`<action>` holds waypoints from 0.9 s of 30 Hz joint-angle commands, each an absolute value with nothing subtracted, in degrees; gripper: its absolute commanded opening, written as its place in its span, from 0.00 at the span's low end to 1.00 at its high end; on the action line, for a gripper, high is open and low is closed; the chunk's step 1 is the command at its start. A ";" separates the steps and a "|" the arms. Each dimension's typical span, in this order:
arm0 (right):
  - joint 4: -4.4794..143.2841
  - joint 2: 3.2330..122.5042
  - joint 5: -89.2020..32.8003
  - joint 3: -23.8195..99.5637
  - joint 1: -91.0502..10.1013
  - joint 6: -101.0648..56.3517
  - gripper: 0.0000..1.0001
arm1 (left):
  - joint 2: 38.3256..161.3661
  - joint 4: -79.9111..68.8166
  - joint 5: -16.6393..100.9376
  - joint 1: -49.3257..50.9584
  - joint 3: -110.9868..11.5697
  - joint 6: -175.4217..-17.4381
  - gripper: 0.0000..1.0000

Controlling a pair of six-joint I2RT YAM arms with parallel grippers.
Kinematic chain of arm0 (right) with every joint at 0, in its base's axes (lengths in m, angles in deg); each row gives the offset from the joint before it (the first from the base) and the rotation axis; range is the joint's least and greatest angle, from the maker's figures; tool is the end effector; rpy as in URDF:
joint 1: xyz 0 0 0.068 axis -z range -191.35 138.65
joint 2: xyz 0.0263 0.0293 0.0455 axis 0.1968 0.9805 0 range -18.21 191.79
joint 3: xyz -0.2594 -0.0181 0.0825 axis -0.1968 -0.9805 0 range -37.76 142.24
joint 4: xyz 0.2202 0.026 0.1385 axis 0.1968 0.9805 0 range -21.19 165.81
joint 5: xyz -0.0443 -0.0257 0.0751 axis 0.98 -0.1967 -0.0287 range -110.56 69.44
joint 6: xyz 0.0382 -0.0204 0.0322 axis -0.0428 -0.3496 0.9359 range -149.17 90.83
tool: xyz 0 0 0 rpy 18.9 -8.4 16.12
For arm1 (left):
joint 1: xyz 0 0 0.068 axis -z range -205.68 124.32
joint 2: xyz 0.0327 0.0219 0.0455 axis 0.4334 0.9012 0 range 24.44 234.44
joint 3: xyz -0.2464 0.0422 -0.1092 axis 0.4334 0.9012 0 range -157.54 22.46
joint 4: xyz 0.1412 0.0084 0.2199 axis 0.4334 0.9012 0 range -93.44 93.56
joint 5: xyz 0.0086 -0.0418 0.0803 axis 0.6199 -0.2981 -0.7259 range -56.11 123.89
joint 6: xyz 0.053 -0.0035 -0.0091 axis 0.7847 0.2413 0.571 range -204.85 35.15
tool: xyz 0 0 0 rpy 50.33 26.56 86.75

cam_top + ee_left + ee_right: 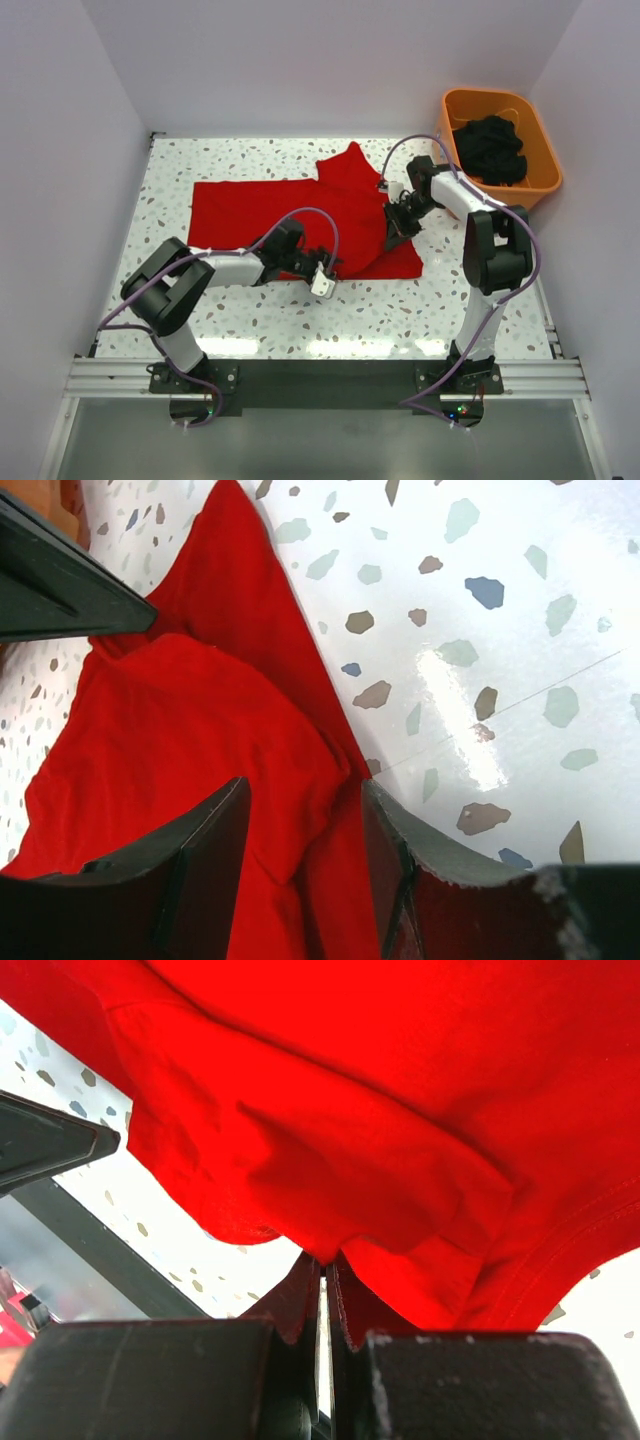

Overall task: Fold and stack the t-shirts
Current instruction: Fold the tshirt

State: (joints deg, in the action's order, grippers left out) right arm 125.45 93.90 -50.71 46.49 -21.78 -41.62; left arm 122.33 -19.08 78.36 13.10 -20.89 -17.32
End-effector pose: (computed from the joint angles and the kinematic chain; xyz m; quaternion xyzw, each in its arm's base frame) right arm 0.3646 0.0854 0.1923 -0.2035 0.9428 0.2590 0.0509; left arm 0.2374 -0.2227 0.1478 0.7662 0.3702 -0.2316 0.4715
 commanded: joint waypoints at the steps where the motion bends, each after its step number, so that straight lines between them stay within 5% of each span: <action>1: 125.67 93.06 -51.32 47.58 -21.37 -41.30 0.00 | 123.40 -18.12 80.30 13.43 -21.48 -14.89 0.54; 10: 125.76 93.15 -51.41 47.76 -21.45 -41.56 0.00 | 125.25 -22.50 79.33 14.22 -22.01 -16.90 0.44; 19: 125.50 93.41 -51.67 49.07 -21.10 -41.83 0.00 | 125.69 -27.35 78.45 12.82 -24.29 -25.34 0.00; 27: 125.67 95.78 -51.67 53.38 -19.96 -42.35 0.00 | 127.01 -30.24 77.49 8.77 -26.84 -28.42 0.00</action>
State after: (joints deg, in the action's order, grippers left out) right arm 125.47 94.86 -50.73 50.81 -20.34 -41.73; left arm 125.93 -25.75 77.35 10.22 -24.08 -25.43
